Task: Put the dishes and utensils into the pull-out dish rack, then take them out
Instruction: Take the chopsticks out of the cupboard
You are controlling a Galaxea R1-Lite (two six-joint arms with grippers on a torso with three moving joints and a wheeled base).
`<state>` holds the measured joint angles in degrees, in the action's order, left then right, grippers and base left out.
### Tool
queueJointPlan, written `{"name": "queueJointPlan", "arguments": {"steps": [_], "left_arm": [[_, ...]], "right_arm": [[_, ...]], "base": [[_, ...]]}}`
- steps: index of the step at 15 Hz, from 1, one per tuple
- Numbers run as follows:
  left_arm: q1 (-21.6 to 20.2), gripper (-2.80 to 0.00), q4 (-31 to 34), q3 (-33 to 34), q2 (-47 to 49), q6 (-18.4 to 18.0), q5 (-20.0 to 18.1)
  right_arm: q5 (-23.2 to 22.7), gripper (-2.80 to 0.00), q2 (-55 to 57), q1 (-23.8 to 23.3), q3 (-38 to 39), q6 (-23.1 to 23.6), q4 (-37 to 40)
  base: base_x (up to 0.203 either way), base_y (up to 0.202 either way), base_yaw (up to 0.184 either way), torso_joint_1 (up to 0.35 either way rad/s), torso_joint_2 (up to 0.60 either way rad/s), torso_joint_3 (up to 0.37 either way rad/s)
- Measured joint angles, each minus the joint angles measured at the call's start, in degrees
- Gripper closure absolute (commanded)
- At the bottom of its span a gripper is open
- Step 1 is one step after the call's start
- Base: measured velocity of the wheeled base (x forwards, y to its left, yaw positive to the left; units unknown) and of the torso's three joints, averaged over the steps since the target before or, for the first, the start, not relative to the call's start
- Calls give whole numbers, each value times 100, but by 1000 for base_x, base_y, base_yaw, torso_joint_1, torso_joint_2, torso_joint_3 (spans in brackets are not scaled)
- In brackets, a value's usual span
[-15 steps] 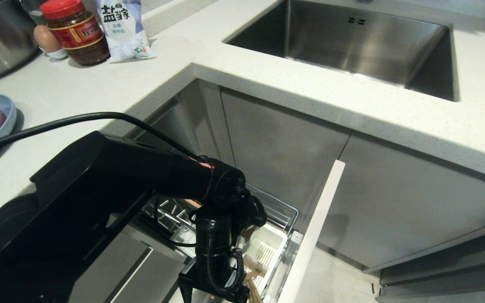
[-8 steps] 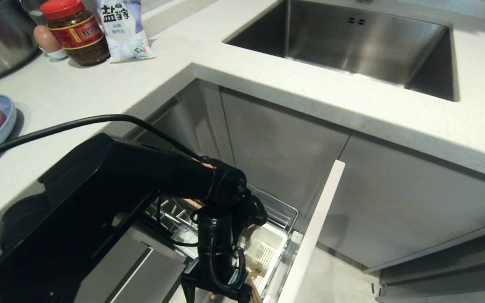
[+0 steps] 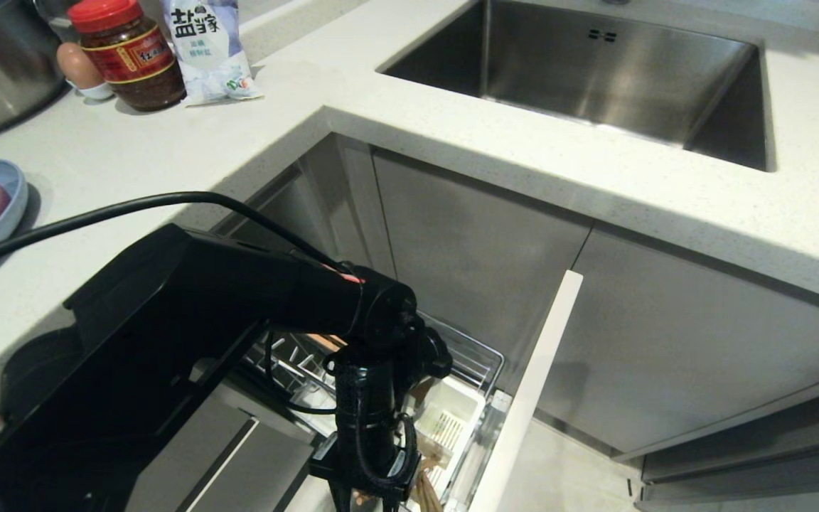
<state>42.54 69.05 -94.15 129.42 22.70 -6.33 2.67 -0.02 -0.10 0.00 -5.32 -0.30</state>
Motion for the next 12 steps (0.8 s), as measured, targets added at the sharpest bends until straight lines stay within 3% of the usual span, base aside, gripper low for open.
{"name": "queueJointPlan", "arguments": {"steps": [12], "left_arm": [[72,0,11,19,-208,102,5]], "right_arm": [[-2,0,0,2,0,-1,-2]], "base": [[0,0,0,0,0,0]]}}
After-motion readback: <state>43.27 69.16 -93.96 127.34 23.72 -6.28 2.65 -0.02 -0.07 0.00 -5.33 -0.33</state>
